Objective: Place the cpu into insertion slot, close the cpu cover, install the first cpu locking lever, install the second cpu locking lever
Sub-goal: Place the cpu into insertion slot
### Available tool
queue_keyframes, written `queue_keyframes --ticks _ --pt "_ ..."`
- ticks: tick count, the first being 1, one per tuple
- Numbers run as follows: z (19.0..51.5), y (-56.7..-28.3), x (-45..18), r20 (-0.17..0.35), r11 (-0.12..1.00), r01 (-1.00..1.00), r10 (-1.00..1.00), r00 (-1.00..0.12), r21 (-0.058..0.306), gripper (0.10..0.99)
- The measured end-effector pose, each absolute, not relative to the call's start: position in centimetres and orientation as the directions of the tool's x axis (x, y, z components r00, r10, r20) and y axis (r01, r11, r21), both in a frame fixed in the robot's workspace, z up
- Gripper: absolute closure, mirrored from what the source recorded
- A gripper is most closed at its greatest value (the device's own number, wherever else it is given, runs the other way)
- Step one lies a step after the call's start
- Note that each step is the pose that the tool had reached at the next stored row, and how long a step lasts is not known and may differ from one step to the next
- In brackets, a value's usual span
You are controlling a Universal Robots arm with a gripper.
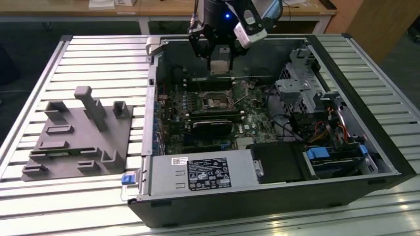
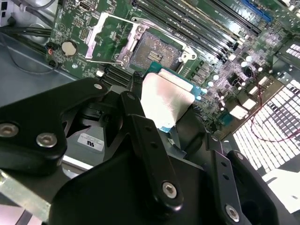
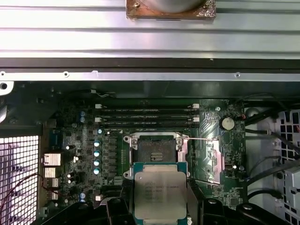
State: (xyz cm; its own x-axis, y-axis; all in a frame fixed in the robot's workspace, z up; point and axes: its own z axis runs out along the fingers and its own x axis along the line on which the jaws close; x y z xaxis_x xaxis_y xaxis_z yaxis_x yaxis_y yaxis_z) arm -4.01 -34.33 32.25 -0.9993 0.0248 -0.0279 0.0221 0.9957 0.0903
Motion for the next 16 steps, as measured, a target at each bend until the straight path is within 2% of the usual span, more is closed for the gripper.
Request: queue_keyframes --ticks 16 --pt "29.6 -34.3 -4.0 -0.036 0.996 0.021 0.025 -0.999 0.090 0.549"
